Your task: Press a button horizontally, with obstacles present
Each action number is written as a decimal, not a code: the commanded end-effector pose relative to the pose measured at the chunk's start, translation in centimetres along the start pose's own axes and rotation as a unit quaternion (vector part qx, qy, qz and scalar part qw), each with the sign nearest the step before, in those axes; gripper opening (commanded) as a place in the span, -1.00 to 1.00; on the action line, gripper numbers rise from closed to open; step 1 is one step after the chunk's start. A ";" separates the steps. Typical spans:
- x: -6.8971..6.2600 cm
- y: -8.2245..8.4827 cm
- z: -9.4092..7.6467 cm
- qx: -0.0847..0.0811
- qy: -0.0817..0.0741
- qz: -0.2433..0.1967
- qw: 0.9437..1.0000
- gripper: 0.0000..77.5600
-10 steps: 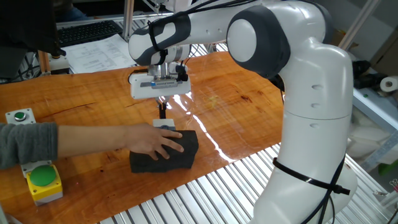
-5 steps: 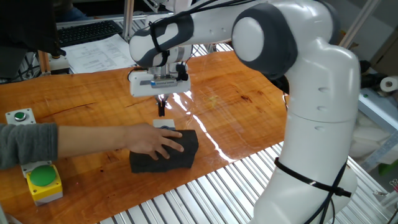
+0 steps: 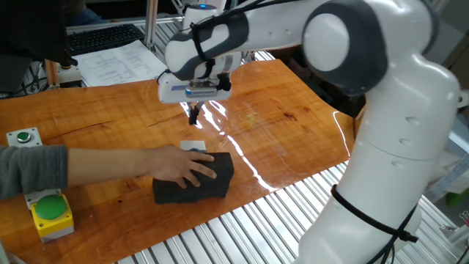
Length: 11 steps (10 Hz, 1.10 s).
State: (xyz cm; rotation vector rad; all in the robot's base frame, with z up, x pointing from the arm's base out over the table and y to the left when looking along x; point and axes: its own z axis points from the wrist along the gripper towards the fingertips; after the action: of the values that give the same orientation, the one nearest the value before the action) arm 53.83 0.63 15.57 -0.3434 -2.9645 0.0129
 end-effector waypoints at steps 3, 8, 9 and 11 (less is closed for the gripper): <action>0.7 -1.1 -3.6 -0.032 -0.129 -0.027 0.991 -1.00; 0.8 -0.4 -6.5 -0.043 -0.163 -0.059 0.984 -1.00; 0.7 -0.6 -6.8 -0.048 -0.166 -0.062 0.983 -1.00; 0.2 -0.8 -7.6 -0.050 -0.165 -0.062 0.983 -1.00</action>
State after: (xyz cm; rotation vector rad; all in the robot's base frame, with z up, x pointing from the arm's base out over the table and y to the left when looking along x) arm 54.11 0.09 22.53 -0.1841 -3.3138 -0.0937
